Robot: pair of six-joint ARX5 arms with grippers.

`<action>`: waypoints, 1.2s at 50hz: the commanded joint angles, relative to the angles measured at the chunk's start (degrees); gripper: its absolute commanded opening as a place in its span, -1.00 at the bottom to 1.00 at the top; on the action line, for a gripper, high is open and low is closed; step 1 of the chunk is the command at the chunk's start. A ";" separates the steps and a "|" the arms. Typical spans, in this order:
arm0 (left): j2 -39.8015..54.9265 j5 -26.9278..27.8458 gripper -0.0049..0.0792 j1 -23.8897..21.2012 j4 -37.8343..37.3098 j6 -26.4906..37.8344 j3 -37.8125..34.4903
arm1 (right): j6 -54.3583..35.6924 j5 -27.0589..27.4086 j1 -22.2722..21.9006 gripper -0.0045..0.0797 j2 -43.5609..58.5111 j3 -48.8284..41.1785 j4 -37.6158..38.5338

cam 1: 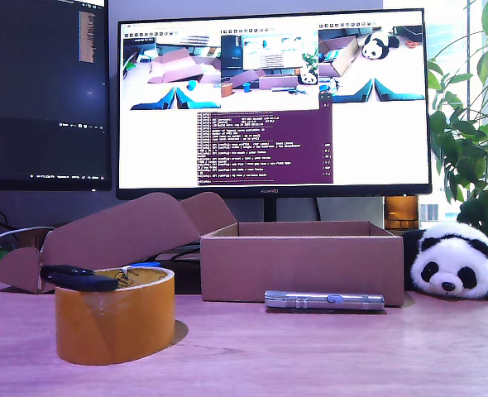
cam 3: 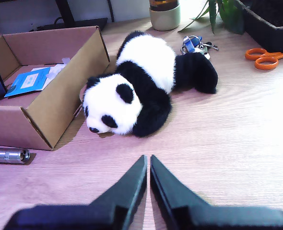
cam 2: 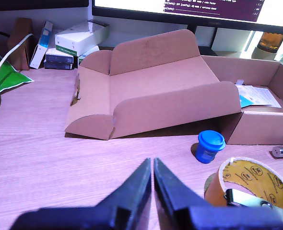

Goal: Pick up the USB drive and place it inside the cardboard box

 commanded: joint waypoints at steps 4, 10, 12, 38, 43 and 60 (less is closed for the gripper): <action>-0.17 3.10 -0.94 -0.07 -0.31 -4.20 -1.36 | -0.11 -3.21 0.28 -0.92 0.11 -0.04 2.08; -0.17 3.13 -0.94 -0.07 -0.28 -4.20 -1.36 | -0.11 -3.21 0.28 -0.92 0.11 -0.04 2.08; -0.17 3.17 -0.94 -0.07 -0.09 -4.20 -1.36 | -0.11 -3.23 0.28 -0.92 0.11 -0.04 2.08; -0.07 14.82 -0.94 -6.84 3.39 -1.42 5.51 | 4.61 -26.51 6.60 -0.92 0.11 -0.04 2.75; 0.02 14.45 -0.94 -8.52 1.44 0.17 8.24 | 4.59 -28.44 9.27 -0.92 0.11 -0.04 2.97; 2.99 16.72 -0.94 -11.08 -4.02 21.94 14.45 | 4.42 -28.68 18.18 -0.92 0.11 -0.04 5.29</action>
